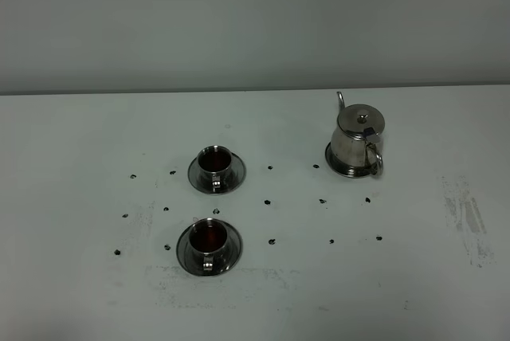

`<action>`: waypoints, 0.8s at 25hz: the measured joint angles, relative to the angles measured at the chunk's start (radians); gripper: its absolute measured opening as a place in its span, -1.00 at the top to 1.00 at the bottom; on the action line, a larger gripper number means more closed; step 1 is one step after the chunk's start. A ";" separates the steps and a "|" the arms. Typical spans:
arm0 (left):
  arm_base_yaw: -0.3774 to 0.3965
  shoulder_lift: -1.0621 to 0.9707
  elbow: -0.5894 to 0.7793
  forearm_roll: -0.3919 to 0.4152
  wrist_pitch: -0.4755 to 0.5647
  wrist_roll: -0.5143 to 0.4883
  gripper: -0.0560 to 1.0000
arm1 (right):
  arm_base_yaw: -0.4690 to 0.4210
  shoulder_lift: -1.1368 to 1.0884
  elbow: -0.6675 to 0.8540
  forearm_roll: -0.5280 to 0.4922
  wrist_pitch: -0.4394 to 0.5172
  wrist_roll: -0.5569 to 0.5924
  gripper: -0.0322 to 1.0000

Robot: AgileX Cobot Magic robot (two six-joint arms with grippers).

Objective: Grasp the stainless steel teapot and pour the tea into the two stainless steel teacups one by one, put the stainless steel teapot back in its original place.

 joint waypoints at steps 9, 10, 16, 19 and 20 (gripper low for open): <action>0.000 0.000 0.000 0.000 0.000 0.000 0.19 | 0.000 0.000 0.000 0.000 0.000 0.000 0.05; 0.000 0.000 0.000 0.000 0.000 0.000 0.19 | 0.000 0.000 0.000 0.000 0.000 0.000 0.05; 0.000 0.000 0.000 0.000 0.000 0.000 0.19 | 0.000 0.000 0.000 0.000 0.000 0.000 0.05; 0.000 0.000 0.000 0.000 0.000 0.000 0.19 | 0.000 0.000 0.000 0.000 0.000 0.000 0.05; 0.000 0.000 0.000 0.000 0.000 0.000 0.19 | 0.000 0.000 0.000 0.000 0.000 0.000 0.05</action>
